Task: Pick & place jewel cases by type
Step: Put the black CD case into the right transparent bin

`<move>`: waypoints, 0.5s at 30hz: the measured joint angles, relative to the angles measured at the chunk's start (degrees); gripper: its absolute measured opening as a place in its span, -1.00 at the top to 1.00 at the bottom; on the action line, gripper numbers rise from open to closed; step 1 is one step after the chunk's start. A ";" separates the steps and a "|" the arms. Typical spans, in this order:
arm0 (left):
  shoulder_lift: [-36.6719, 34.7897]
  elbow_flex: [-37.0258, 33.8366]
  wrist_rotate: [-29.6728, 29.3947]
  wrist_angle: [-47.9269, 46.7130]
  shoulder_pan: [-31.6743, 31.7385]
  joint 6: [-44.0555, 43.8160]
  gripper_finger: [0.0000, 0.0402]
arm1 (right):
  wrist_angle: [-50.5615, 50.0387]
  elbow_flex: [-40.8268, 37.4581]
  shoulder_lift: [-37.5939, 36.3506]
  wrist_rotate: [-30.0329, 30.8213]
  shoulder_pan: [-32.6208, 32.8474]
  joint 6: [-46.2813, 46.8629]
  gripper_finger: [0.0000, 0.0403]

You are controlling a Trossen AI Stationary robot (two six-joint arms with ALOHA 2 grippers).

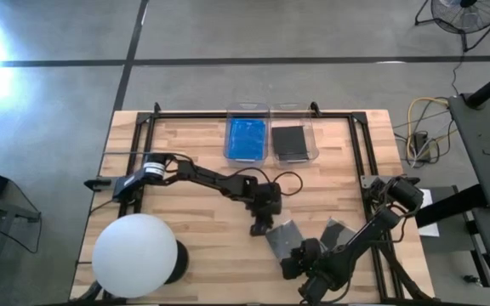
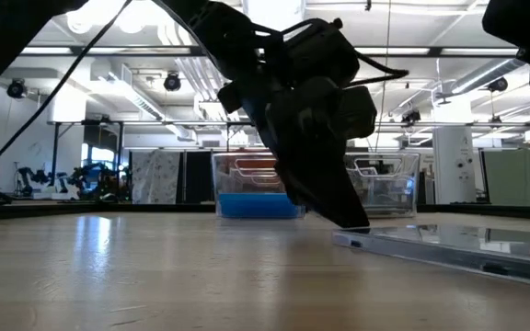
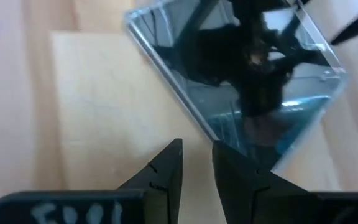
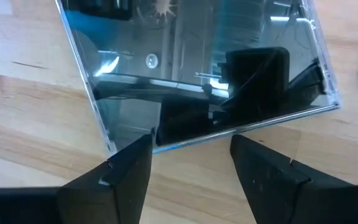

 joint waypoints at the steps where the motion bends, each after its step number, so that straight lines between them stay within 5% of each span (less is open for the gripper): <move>1: 0.00 0.00 0.90 -0.54 -0.05 -0.02 0.65 | 0.36 -0.19 0.00 0.06 -0.06 -0.04 -0.09; 15: -0.07 -0.02 8.48 -9.34 -2.30 -1.54 0.65 | 0.65 -1.93 -0.55 3.17 -4.41 -1.90 -0.09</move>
